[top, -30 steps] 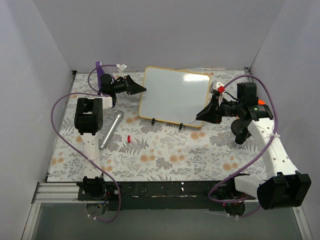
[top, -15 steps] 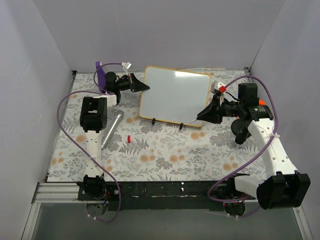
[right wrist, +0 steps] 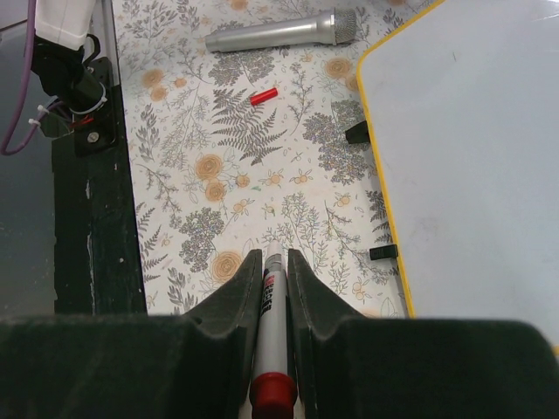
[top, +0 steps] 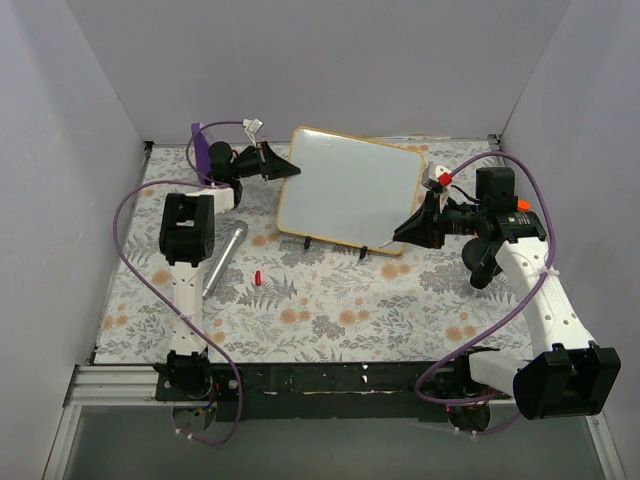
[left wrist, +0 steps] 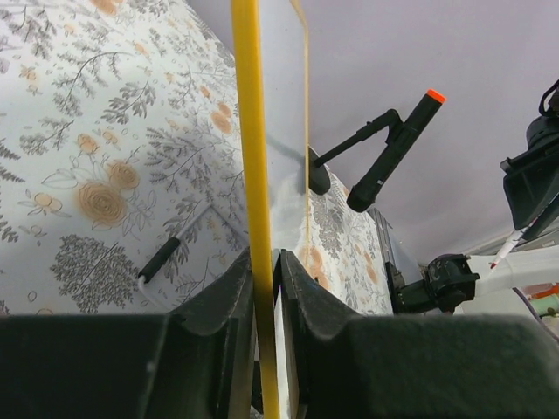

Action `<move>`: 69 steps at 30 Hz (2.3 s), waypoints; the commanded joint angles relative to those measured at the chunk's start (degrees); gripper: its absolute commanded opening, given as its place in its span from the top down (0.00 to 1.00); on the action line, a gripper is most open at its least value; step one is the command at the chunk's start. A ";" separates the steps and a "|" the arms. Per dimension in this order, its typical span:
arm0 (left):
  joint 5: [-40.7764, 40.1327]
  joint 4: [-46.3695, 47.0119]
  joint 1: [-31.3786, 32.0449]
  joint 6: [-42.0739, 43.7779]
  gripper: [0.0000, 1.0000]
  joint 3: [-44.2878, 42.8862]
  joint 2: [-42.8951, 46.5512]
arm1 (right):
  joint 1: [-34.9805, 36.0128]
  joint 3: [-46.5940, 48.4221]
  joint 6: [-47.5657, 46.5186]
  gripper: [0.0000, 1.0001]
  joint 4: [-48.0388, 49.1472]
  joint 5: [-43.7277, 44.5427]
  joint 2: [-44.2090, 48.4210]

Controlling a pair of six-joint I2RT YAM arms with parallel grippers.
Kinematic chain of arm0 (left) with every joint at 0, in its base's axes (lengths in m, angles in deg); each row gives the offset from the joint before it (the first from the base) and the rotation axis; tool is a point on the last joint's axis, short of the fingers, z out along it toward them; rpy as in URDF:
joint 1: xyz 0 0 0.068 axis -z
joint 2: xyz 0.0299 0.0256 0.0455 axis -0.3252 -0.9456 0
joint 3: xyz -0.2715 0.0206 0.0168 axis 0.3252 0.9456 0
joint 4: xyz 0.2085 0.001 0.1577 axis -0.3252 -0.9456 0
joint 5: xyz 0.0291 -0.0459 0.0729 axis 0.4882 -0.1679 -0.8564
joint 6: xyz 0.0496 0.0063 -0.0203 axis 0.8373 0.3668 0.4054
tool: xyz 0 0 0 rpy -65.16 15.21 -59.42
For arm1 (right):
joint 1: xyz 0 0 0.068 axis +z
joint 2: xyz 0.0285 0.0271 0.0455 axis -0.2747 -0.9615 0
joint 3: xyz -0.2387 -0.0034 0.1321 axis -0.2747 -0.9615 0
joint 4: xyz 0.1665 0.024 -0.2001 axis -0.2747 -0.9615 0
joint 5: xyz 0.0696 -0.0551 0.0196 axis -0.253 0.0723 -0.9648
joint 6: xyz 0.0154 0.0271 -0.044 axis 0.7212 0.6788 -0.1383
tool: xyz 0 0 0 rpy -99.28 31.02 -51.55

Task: Write a sentence on the whiteboard
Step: Pick up the whiteboard from the whiteboard stand.

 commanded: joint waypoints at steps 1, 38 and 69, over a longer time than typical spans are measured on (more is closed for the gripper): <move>-6.00 7.01 0.17 -0.92 1.00 0.10 9.27 | -0.44 0.28 0.05 0.99 1.56 -1.51 1.61; -25.78 -6.79 4.21 -1.53 1.00 -0.33 22.28 | -1.14 5.99 -0.74 0.99 -3.01 -1.60 3.02; -24.13 -6.98 4.66 0.58 1.00 -2.35 20.09 | -1.05 5.20 0.05 0.99 -2.75 -1.60 3.99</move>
